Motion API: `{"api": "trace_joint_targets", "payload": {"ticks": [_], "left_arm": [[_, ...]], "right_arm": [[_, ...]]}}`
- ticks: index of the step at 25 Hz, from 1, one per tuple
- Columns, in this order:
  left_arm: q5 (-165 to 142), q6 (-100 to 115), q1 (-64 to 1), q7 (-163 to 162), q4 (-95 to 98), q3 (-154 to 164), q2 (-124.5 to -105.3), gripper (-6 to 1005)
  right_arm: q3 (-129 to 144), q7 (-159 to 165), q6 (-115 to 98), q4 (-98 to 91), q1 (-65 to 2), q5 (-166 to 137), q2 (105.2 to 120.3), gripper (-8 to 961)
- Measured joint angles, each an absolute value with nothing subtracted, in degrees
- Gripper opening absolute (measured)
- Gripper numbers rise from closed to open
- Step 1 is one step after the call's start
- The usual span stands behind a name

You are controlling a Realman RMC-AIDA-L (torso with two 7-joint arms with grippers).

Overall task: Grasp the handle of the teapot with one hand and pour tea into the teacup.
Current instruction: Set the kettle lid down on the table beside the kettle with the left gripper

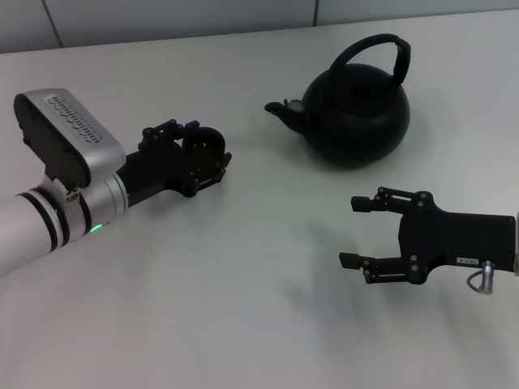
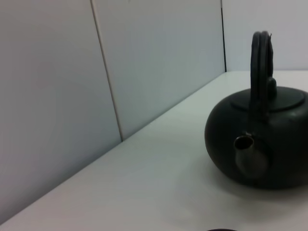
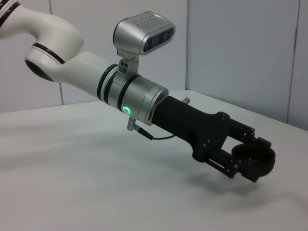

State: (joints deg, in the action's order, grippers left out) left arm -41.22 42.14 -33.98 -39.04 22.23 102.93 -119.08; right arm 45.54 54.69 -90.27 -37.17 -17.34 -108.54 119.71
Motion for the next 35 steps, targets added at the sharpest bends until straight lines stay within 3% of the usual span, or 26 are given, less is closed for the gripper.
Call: {"api": "trace_joint_targets", "payload": {"ticks": [35], "left_arm": [[-41.31,40.17,-34.58,-42.01,20.13,106.49,-119.18,705]], "right_arm": [[46.14,54.67,-90.09,-37.18,-17.67,-108.54,119.71,836]]}}
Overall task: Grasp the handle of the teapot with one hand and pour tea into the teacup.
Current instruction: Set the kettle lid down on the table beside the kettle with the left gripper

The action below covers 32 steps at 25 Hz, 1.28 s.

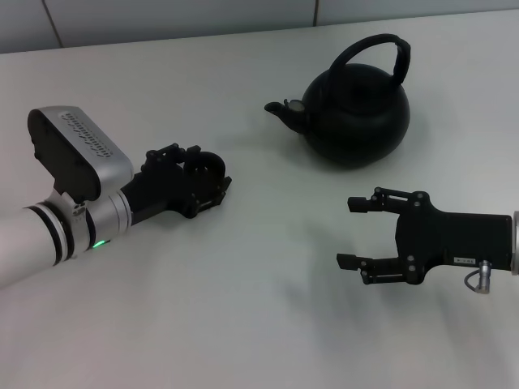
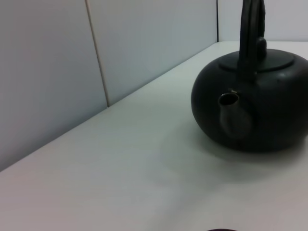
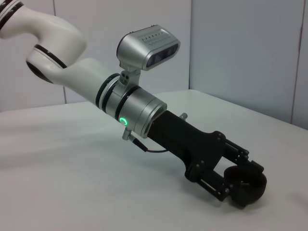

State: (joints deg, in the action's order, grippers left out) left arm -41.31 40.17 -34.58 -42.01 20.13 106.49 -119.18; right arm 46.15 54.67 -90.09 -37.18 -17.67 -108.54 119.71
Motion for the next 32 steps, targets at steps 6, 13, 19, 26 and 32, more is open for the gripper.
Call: {"api": "trace_joint_targets", "payload": {"ticks": [6,13,19,26,32], "left_arm": [[-41.29,40.37,-34.24,-42.16,20.45,106.92,-119.17,706],[-41.31,41.14,-34.13,-42.39,20.58,106.77,-119.18,708],[-41.31,41.76,-34.09,-43.01,20.55,106.77,-119.01,815],[-41.33,48.80,-31.24,-44.65,23.22,106.34,-118.05,815],[-41.42,50.66,-22.62,-44.72,32.43,105.84,-115.76,814]], "right_arm": [[46.14,54.67,-90.09,-37.18,-17.69,-108.54,119.70,835],[46.14,54.67,-90.09,-37.14,-17.56,-108.55,119.70,837],[46.14,54.67,-90.09,-37.10,-17.57,-108.71,119.70,836],[45.99,54.67,-90.04,-37.15,-17.37,-108.78,119.70,837],[44.64,54.27,-90.00,-36.84,-17.26,-108.56,119.69,836]]}}
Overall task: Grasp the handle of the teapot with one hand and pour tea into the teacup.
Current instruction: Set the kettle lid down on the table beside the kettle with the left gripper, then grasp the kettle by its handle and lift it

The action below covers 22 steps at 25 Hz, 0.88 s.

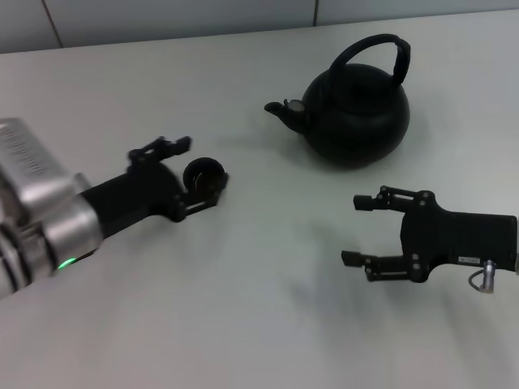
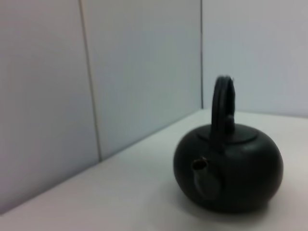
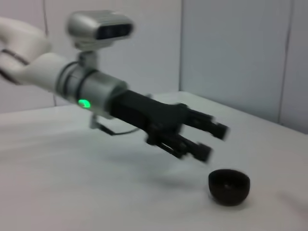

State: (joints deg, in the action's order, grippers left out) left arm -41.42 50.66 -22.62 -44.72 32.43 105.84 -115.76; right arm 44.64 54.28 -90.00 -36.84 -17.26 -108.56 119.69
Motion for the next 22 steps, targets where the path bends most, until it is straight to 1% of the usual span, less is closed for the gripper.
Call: {"api": "trace_joint_targets", "payload": {"ticks": [1,2,3,5,7,14,22], "left_arm": [[-41.40,51.38,-20.77,-44.48,34.18,105.07,-115.47,814],[-41.42,53.16,-17.33,-43.99,36.43,102.87,-115.12,814],[-41.42,53.16,-17.33,-43.99,36.43,102.87,-115.12,814],[-41.43,55.03,-14.96,-43.67,37.14,100.56,-114.85,815],[-41.41,57.54,-12.94,-43.56,36.97,97.95,-114.23,815],[-41.40,59.33,-10.53,-42.41,36.36,96.22,-113.61,814],[-41.43,59.40,-8.72,-40.58,35.63,96.35,-113.27,815]], "right_arm": [[44.11,54.17,-89.99,-36.55,-17.23,-108.18,119.70,836],[43.48,53.95,-89.99,-35.64,-17.23,-107.21,119.68,836],[43.48,53.95,-89.99,-35.64,-17.23,-107.21,119.68,836],[43.13,53.68,-89.99,-35.00,-17.16,-106.52,119.60,836],[41.52,53.21,-89.99,-34.61,-16.60,-104.47,119.69,835],[37.65,49.88,-89.98,-31.10,-14.71,-93.43,119.56,837],[29.91,40.65,-88.48,-21.45,-13.93,-80.33,119.65,835]]}}
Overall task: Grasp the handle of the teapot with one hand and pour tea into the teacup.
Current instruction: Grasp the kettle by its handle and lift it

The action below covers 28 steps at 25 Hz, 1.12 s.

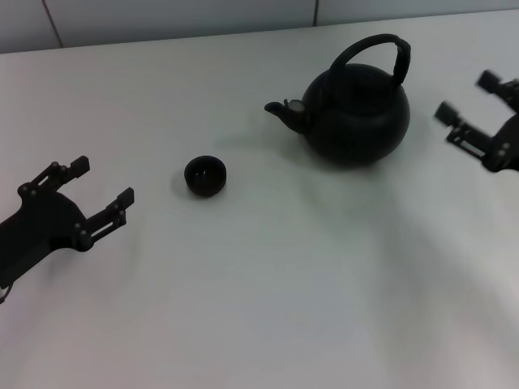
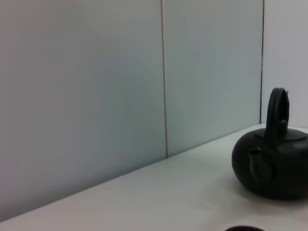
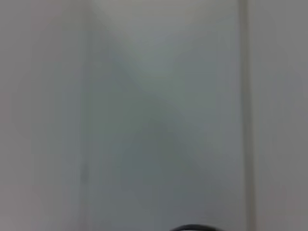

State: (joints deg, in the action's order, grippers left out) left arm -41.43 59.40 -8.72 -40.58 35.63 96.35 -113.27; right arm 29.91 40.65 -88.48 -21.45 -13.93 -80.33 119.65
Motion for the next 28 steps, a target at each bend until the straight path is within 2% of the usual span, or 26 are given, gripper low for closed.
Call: {"api": "trace_joint_targets", "payload": {"ticks": [6,15,28], "left_arm": [[-43.68,59.26,-9.05,-40.53,34.95,95.43,-113.68,815],[-44.34,59.10,-9.32,-40.58,34.86,94.89,-113.76,814],[-45.79,59.06,-9.69,-40.92,34.20,94.40,-114.05,814]], "right_arm": [[28.25,36.02,-84.54,-17.52,-15.31,-76.24,119.70,834],[28.36,32.50,-73.78,-13.46,-22.29,-74.16,119.70,833],[28.12,29.20,-65.40,-10.42,-27.89,-74.18,119.64,818]]}}
